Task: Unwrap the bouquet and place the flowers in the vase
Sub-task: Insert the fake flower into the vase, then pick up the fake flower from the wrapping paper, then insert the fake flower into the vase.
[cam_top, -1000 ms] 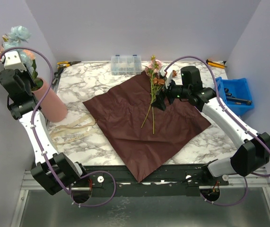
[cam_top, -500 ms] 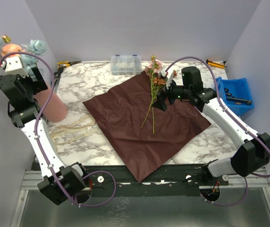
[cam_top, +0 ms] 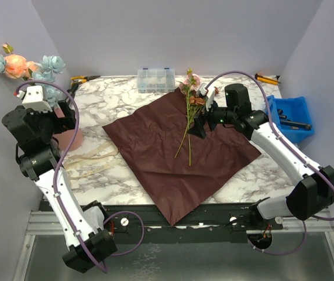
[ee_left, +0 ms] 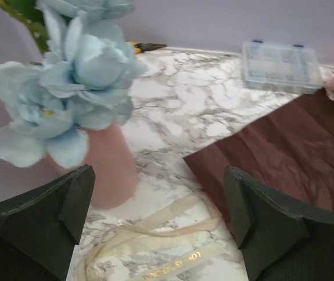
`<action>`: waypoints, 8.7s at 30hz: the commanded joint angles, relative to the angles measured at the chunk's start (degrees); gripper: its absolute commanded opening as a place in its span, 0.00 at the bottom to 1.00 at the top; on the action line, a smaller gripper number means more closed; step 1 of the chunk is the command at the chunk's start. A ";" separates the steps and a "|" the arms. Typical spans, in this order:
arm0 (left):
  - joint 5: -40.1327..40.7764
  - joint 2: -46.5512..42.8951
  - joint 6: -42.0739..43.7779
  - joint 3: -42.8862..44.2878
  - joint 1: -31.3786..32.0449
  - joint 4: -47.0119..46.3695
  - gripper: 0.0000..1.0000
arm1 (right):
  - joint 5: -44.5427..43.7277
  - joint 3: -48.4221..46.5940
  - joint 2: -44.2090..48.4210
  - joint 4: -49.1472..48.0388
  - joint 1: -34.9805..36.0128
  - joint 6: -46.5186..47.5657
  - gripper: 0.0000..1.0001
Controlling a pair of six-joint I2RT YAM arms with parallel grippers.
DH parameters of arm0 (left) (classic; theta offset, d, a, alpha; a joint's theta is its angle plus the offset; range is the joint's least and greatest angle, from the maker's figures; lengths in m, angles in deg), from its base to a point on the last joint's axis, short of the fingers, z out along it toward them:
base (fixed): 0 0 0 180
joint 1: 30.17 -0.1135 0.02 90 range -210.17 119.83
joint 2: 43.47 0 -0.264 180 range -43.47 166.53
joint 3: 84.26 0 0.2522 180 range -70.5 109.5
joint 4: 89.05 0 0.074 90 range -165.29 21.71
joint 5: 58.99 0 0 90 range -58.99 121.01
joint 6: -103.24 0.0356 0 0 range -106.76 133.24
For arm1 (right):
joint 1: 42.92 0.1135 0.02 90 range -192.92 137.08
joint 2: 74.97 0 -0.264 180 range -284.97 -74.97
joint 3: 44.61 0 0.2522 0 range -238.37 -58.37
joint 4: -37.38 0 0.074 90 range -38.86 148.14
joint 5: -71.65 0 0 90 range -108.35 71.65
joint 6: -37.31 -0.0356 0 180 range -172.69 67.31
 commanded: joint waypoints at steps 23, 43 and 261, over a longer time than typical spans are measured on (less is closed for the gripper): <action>-14.13 0.46 8.16 -17.44 23.64 5.27 0.99 | -19.20 -11.77 -27.44 -7.78 -2.02 -14.71 0.65; -6.21 1.96 1.04 -17.39 26.28 -1.07 0.99 | -28.38 -37.40 -55.50 -5.85 -2.72 -20.59 0.45; -12.21 23.73 -27.12 12.45 51.23 -19.78 0.00 | 44.19 11.57 -10.02 -66.92 -7.48 -83.12 0.91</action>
